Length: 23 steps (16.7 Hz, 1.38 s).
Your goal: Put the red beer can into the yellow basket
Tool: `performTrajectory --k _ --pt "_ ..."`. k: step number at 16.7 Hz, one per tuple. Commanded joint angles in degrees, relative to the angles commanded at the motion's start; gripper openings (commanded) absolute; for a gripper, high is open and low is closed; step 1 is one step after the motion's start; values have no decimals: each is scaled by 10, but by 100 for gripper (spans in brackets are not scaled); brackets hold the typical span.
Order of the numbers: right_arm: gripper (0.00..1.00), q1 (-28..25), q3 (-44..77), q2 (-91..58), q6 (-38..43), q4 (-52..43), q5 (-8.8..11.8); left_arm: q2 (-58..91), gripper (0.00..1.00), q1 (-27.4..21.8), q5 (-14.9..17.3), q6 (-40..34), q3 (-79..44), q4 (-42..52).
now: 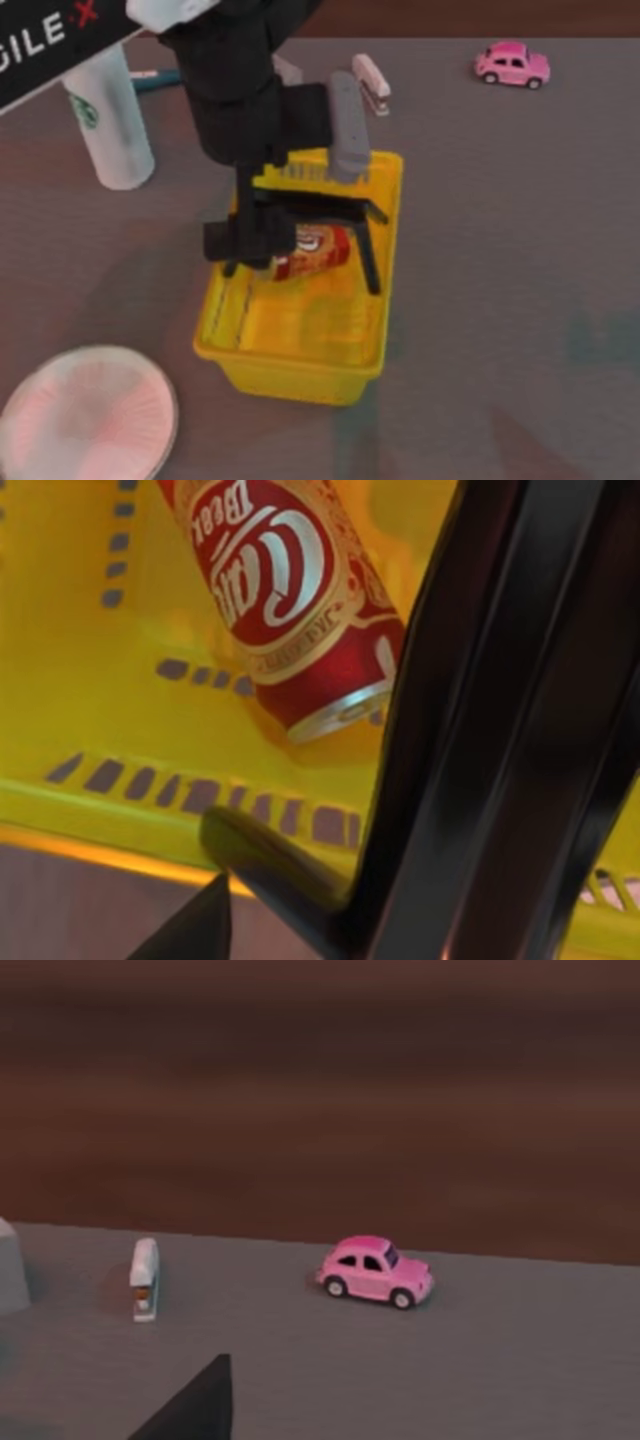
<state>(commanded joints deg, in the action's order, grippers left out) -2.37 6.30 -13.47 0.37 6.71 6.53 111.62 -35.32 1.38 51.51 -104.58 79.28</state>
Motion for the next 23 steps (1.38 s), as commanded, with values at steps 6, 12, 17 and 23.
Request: performTrajectory --k 6,12,17,23 --pt "100 18 -62 132 -4 -65 -64 115 100 -32 -12 61 -136 58" --pt "100 18 -63 135 -4 -67 -65 116 100 -30 -12 62 -136 56" --pt "100 18 -63 135 -4 -67 -65 112 100 -32 -12 63 -89 14" --pt "100 18 -63 135 -4 -67 -65 111 85 -32 -12 63 -84 10"
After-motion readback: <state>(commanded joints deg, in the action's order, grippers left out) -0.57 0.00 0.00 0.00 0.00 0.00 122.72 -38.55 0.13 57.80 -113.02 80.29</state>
